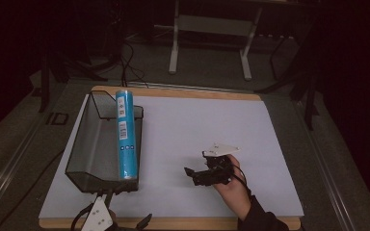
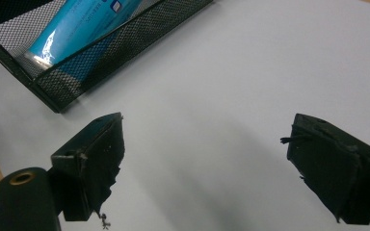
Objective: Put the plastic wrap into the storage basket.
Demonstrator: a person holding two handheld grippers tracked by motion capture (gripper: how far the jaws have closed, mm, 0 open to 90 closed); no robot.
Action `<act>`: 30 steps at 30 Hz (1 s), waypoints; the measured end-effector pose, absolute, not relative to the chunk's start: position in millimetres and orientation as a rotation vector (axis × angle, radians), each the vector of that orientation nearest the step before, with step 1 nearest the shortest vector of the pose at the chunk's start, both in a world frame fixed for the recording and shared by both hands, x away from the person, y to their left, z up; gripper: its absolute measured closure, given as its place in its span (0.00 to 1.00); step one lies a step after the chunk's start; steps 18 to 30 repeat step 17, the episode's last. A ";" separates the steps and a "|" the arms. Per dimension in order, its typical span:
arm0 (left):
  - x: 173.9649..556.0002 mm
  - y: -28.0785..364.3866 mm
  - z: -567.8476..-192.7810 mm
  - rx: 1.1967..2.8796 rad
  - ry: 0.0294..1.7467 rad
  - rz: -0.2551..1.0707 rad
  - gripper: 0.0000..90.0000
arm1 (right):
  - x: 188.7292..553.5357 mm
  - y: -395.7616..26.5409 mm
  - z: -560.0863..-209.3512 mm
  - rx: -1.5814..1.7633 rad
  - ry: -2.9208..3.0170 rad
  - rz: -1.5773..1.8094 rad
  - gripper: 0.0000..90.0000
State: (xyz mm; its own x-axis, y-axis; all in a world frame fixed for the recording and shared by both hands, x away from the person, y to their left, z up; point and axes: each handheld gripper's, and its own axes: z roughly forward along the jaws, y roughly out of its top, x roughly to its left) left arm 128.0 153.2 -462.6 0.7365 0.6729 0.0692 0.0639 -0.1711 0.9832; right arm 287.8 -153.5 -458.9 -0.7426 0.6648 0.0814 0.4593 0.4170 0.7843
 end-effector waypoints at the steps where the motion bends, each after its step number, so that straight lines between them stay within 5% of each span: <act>1: 128.0 153.0 -462.6 1.677 0.595 0.599 0.04 | 286.9 -155.0 -459.5 0.983 2.432 1.231 0.14; 30: 125.9 153.5 -461.1 1.681 0.576 0.606 0.04 | 283.4 -160.5 -470.5 0.931 2.419 1.197 0.14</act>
